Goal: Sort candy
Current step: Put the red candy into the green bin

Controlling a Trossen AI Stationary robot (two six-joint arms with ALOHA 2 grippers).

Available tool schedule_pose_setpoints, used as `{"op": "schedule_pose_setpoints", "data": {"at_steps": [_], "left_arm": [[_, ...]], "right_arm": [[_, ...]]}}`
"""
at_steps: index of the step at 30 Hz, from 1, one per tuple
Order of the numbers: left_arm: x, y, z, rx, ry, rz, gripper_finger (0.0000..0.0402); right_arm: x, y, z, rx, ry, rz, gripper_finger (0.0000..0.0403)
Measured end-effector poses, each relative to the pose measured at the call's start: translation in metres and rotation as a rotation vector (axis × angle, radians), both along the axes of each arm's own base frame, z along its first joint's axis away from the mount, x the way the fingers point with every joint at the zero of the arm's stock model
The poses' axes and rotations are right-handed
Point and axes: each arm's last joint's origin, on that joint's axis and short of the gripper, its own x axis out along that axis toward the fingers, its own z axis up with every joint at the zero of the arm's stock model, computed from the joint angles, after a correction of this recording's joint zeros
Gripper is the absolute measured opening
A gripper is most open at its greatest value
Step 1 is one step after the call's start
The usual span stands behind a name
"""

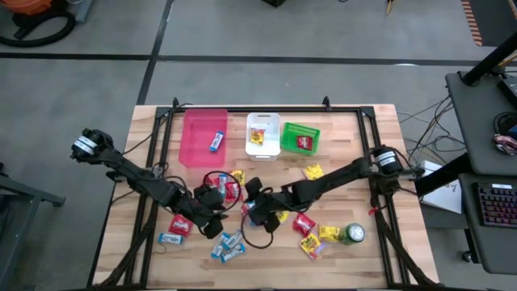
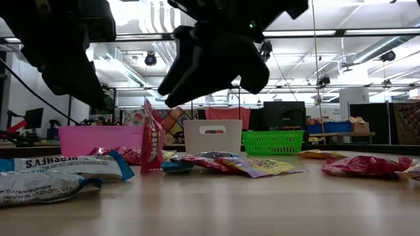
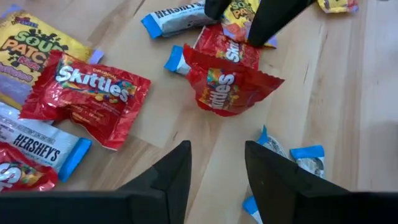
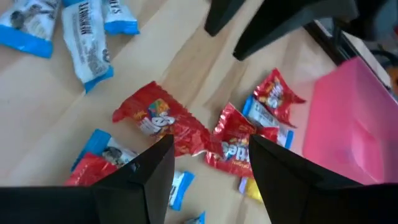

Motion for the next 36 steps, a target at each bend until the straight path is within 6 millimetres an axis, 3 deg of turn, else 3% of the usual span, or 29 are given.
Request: {"op": "schedule_pose_setpoints", "data": {"at_steps": [11,21,25,34,36], "left_arm": [[-0.001,-0.001,-0.001,0.0,0.009,-0.009,0.0135],[-0.001,-0.001,-0.001,0.006,0.011,-0.015,0.0135],[-0.001,0.0,-0.001,0.019,0.006,-0.011,0.0135],[-0.001,0.0,-0.001,0.021,0.006,-0.01,0.0135],[-0.001,0.0,-0.001,0.02,0.006,-0.009,0.0135]], "right_arm": [[0.026,-0.014,-0.015,0.058,0.097,0.101,0.0196],[0.029,-0.025,-0.02,0.151,0.126,0.15,0.0187],[0.03,-0.028,-0.019,0.155,0.122,0.149,0.0155],[0.03,-0.029,-0.019,0.202,0.122,0.202,0.0027],[0.03,-0.028,-0.019,0.211,0.124,0.211,0.0014]]}}
